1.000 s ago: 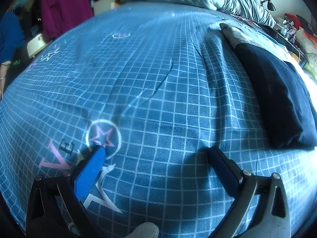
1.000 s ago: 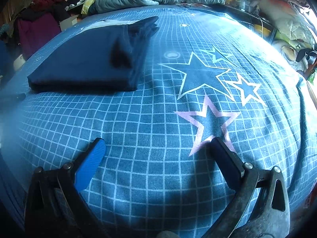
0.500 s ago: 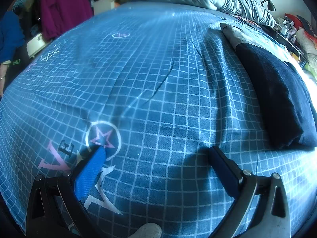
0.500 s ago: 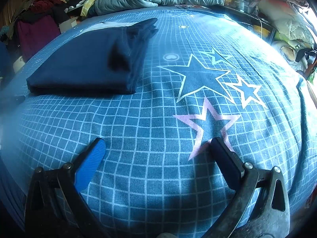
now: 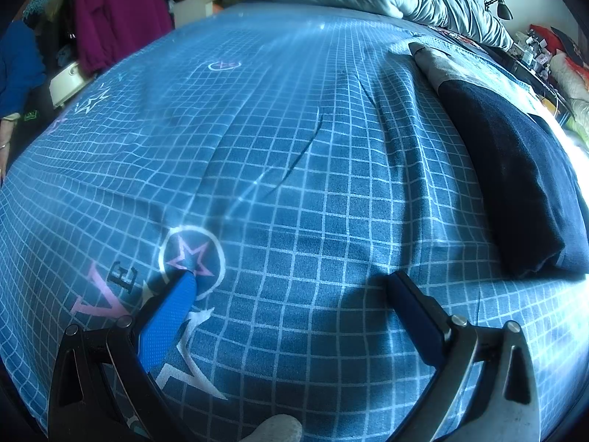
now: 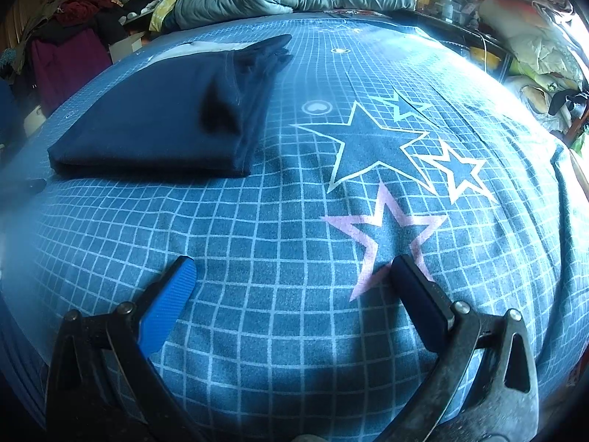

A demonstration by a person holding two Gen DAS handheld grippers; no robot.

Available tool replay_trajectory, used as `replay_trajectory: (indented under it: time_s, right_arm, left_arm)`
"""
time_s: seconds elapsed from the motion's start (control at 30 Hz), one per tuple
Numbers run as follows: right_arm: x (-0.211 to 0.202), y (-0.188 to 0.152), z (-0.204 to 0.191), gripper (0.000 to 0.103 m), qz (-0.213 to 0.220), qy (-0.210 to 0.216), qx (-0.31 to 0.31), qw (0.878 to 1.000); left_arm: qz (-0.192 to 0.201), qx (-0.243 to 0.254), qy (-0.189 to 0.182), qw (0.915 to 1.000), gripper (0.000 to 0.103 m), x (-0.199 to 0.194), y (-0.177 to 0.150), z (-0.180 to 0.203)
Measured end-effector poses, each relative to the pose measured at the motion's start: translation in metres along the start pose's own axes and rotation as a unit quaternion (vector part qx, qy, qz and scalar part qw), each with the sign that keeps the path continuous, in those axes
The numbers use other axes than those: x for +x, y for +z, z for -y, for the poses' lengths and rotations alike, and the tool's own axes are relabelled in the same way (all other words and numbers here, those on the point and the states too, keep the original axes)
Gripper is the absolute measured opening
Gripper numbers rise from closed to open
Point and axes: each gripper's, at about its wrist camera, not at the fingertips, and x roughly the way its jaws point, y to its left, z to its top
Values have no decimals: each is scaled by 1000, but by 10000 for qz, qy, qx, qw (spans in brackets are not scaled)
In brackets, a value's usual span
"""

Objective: Fold small clothes

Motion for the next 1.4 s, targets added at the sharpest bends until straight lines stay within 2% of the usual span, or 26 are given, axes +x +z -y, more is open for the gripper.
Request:
replay_trajectory:
  time_s: [1.4]
  right_arm:
    - [2, 2, 5, 103, 37, 14, 19, 10000]
  left_arm:
    - [-9, -8, -21, 10000, 103, 1, 1, 0]
